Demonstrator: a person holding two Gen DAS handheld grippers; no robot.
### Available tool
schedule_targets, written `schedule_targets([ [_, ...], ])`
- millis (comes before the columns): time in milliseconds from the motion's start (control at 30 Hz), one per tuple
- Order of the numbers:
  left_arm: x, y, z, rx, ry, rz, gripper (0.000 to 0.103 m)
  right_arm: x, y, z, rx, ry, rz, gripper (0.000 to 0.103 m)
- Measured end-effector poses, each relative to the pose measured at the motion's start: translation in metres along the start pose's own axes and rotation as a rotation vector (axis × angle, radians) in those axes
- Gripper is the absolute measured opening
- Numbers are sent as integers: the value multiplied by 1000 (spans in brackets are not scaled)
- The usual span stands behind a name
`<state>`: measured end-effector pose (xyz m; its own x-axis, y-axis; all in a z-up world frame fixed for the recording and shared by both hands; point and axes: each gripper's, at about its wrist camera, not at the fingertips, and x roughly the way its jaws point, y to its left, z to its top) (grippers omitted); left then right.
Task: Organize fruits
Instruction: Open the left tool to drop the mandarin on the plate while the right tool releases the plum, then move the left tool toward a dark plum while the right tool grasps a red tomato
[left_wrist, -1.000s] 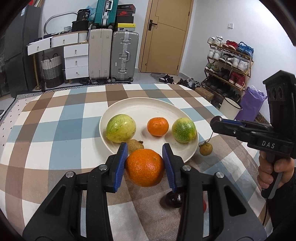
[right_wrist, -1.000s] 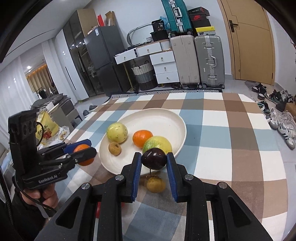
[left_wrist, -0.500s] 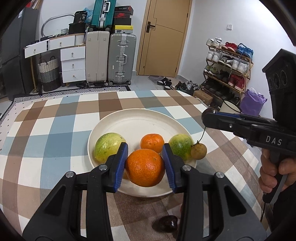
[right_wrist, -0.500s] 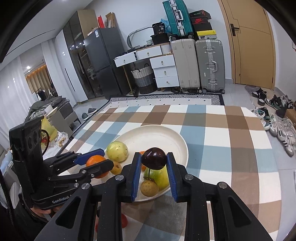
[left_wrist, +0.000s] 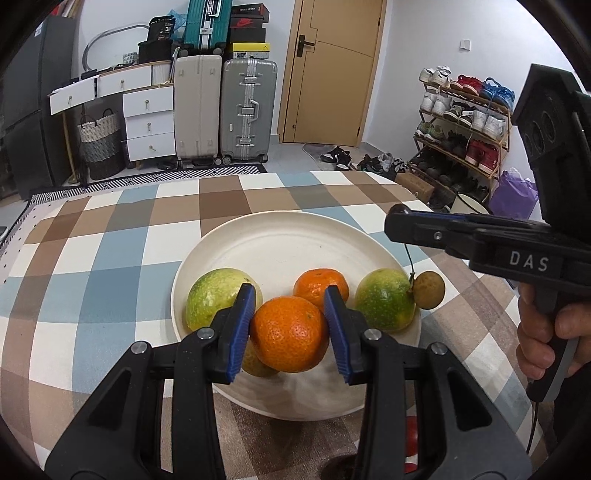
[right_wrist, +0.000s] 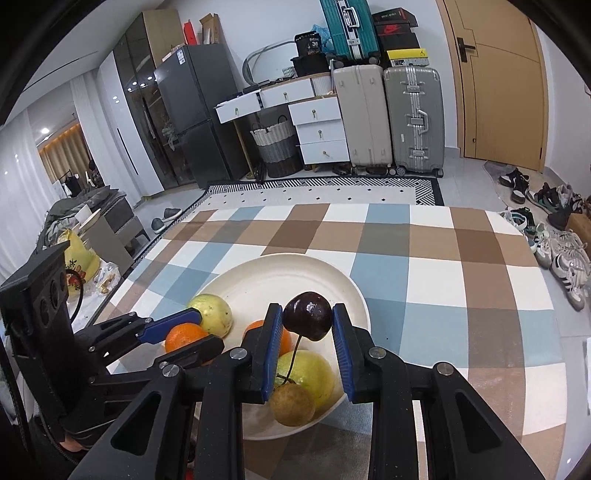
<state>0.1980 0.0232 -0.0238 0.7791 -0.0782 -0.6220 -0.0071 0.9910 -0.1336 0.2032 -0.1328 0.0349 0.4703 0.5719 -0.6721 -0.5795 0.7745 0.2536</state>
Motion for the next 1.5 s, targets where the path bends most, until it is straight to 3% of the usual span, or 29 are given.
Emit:
schedule_targets([
  [667,-12,1,3,-2,-6,3,37,9,1,-1,1,16,-8,29],
  [733,-18,1,3,-3,0,14,48,2,1,-3,1,13,-15,39],
  [767,-22,2,2,-4,-1,18,60,-4,0,-6,3,11,-16,49],
  [800,-27,2,2,-6,-7,21,71,-9,-1,-7,2,8,-17,52],
  [833,-35,3,0,-11,-20,23,76,-15,-1,-10,1,6,-19,56],
  [867,-41,3,-1,-14,-28,21,85,-21,-2,-12,1,5,-23,68],
  [900,-48,4,-2,-20,-39,18,87,-27,-2,-15,5,3,-22,76],
  [933,-56,6,-3,-27,-46,15,87,-32,-3,-18,12,-2,-20,92],
  [967,-63,7,-5,-33,-52,21,90,-39,-3,-20,22,-7,-20,98],
  [1033,-79,9,-8,-46,-70,40,103,-51,-3,-26,35,-12,-8,101],
  [1133,-102,12,-16,-59,-96,44,102,-66,1,-36,38,-9,13,102],
  [1267,-122,13,-26,-61,-93,48,102,-80,15,-51,-11,11,-27,102],
  [1500,-137,8,-47,-45,-70,53,102,-109,19,-86,-28,21,-49,102],
])
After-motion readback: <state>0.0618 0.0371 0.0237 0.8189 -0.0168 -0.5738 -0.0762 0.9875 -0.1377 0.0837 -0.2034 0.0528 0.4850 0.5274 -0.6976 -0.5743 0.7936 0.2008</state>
